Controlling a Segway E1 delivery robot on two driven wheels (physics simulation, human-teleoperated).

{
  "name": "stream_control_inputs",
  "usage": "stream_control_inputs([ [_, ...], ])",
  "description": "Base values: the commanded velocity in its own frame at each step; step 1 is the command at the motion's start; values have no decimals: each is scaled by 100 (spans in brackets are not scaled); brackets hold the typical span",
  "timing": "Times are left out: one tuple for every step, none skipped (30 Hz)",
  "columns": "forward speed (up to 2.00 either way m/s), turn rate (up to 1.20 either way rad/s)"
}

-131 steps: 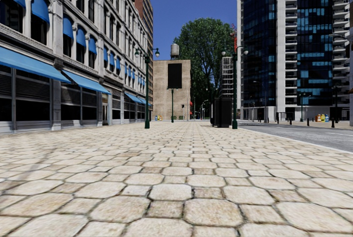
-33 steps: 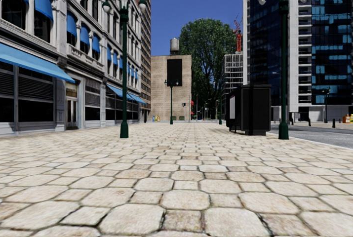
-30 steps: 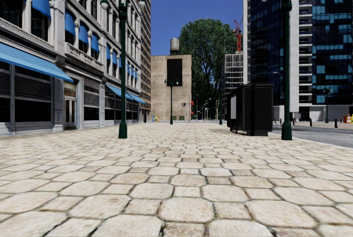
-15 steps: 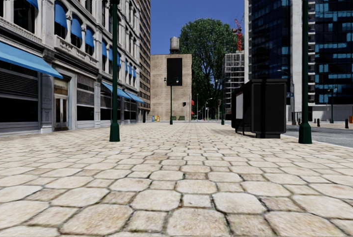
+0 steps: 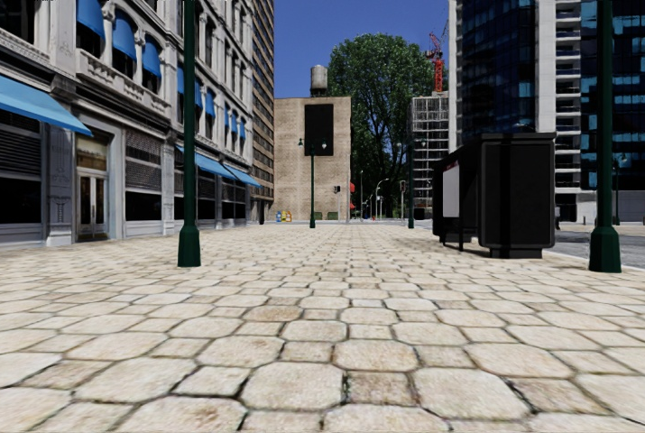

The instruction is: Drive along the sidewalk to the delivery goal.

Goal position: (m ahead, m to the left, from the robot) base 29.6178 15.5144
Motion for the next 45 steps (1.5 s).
stream_control_inputs([
  [200,0],
  [200,0],
  [200,0],
  [200,0],
  [200,0],
  [200,0],
  [200,0],
  [200,0],
  [200,0],
  [200,0],
  [200,0],
  [200,0],
  [200,0],
  [200,0],
  [200,0],
  [200,0],
  [200,0],
  [200,0],
  [200,0],
  [200,0],
  [200,0],
  [200,0],
  [200,0],
  [200,0],
  [200,0],
  [200,0],
  [200,0],
  [200,0],
  [200,0],
  [200,0],
  [200,0],
  [200,0],
  [200,0],
  [200,0],
  [200,0],
  [200,0],
  [200,0],
  [200,0],
  [200,0],
  [200,0],
  [200,0],
  [200,0],
  [200,0],
  [200,0],
  [200,0],
])
